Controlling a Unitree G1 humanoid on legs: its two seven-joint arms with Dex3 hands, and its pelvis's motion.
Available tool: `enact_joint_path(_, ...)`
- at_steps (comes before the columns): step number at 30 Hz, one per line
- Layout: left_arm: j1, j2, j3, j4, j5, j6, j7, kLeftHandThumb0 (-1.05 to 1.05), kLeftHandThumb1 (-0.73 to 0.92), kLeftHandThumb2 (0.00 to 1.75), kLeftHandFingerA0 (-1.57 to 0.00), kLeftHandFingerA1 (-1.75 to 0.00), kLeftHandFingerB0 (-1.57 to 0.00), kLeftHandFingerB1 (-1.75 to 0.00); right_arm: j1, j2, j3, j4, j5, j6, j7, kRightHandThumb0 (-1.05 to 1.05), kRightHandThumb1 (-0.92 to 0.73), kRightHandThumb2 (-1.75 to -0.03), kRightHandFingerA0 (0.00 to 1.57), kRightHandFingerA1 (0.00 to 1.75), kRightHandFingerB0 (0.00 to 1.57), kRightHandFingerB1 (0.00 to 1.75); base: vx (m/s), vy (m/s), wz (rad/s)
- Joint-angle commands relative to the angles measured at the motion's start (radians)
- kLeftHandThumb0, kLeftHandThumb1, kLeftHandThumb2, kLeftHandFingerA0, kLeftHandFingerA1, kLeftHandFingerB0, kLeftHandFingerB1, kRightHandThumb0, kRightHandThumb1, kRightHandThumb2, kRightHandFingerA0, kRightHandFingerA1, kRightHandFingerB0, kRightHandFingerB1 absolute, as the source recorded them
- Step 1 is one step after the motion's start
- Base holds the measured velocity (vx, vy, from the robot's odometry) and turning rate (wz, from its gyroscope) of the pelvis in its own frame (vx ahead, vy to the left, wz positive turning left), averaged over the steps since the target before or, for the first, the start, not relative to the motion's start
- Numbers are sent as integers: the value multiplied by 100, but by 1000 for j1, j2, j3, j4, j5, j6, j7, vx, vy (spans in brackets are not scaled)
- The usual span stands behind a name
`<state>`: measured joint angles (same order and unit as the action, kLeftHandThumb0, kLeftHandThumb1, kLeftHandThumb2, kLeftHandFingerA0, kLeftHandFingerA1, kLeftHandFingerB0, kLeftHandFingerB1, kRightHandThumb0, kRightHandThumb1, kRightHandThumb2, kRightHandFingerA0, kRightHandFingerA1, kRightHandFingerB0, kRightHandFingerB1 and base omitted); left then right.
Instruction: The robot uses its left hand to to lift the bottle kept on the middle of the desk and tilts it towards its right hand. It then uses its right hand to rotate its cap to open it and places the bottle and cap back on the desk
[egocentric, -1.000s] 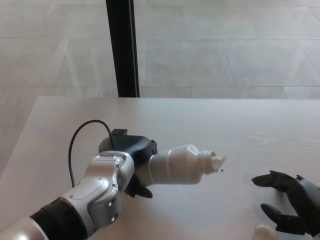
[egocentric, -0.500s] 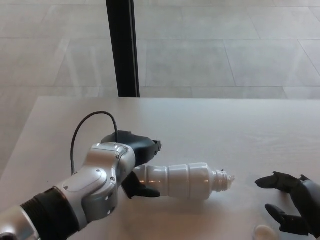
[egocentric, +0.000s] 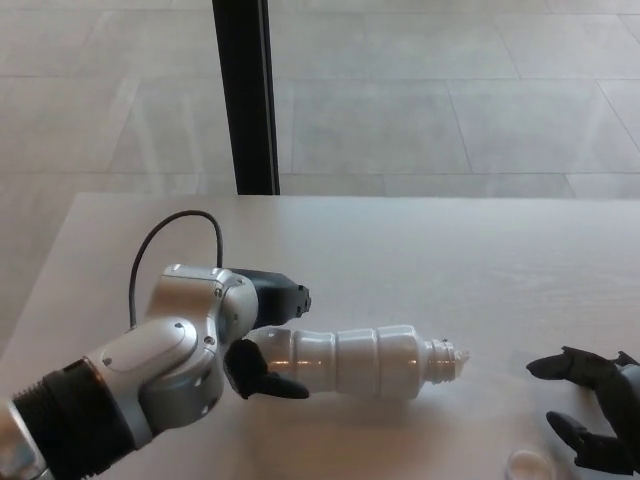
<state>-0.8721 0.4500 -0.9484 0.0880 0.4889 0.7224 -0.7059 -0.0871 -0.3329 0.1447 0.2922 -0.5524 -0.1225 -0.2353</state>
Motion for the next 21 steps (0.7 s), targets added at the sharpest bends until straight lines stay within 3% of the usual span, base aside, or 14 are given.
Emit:
enact_joint_path(1, -4, 78, 90, -95, -69, 168, -224, -100, 56, 101, 0, -14, 0, 0, 44, -48, -34, 97, 28, -23, -8, -30, -63, -59, 36, 78, 43, 37, 0, 0, 0)
enact_joint_path(6, 165, 67, 326, -168, -112, 174, -65, -93, 53, 95, 0, -16, 0, 0, 43, -72, -77, -15, 80, 26, 87, -53, -69, -62, 17, 53, 20, 29, 0, 0, 0)
enact_joint_path(7, 234, 73, 416, -191, -133, 134, -18, -99, 58, 99, 0, -16, 0, 0, 35, -72, -101, -49, 110, 38, 110, -34, -53, -105, 3, 54, 0, 48, 0, 0, 0)
enact_joint_path(8, 299, 69, 506, -217, -153, 111, 28, -100, 60, 99, 0, -15, 0, 0, 31, -79, -123, -87, 139, 52, 140, -65, -56, -89, 3, 46, 8, 40, 0, 0, 0)
enact_joint_path(10, 365, 46, 603, -235, -160, 89, 76, -99, 60, 98, 0, -17, 0, 0, 29, -94, -153, -126, 175, 64, 181, -61, -76, -64, 5, 37, 15, 26, 0, 0, 0)
enact_joint_path(11, 425, 37, 708, -236, -190, 59, 106, -83, 71, 61, 0, 0, 0, 0, 26, -109, -193, -167, 227, 68, 216, -62, -76, -62, 3, 41, 18, 28, 0, 0, 0)
enact_joint_path(12, 493, 44, 810, -240, -212, -4, 143, -100, 62, 98, 0, -19, 0, 0, 23, -131, -237, -210, 281, 79, 256, -63, -76, -62, 4, 41, 20, 28, 0, 0, 0)
enact_joint_path(13, 535, 57, 870, -233, -220, -65, 171, -96, 62, 98, 0, -22, 0, -3, 24, -149, -271, -223, 316, 71, 275, -70, -57, -90, 3, 44, 15, 43, 0, 0, 0)
enact_joint_path(14, 558, 63, 929, -224, -226, -62, 174, -84, 73, 69, 0, 0, 0, 0, 22, -170, -303, -229, 344, 65, 293, -70, -57, -90, 3, 46, 16, 43, 0, 0, 0)
enact_joint_path(15, 599, 79, 1001, -216, -239, -106, 181, -100, 66, 101, 0, -19, 0, -2, 31, -197, -346, -243, 380, 64, 319, -64, -76, -63, 5, 44, 23, 28, 0, 0, 0)
enact_joint_path(16, 601, 69, 1041, -222, -242, -69, 174, -99, 63, 98, 0, -16, 0, 0, 32, -208, -361, -246, 386, 69, 328, -71, -59, -92, 3, 44, 14, 43, 0, 0, 0)
enact_joint_path(17, 625, 73, 1141, -213, -263, -45, 160, -79, 77, 63, 0, 0, 0, 0, 40, -243, -412, -259, 409, 93, 354, -74, -59, -93, 4, 46, 14, 44, 0, 0, 0)
enact_joint_path(20, 657, 78, 1228, -198, -286, -76, 149, -74, 79, 64, 0, 0, 0, 0, 47, -270, -457, -259, 420, 96, 368, -76, -60, -95, 3, 52, 12, 47, 0, 0, 0)
enact_joint_path(21, 692, 36, 1460, -151, -367, -76, 173, -96, 63, 94, 0, -17, 0, 0, 65, -330, -558, -234, 450, 90, 378, -82, -61, -97, 3, 55, 13, 47, 0, 0, 0)
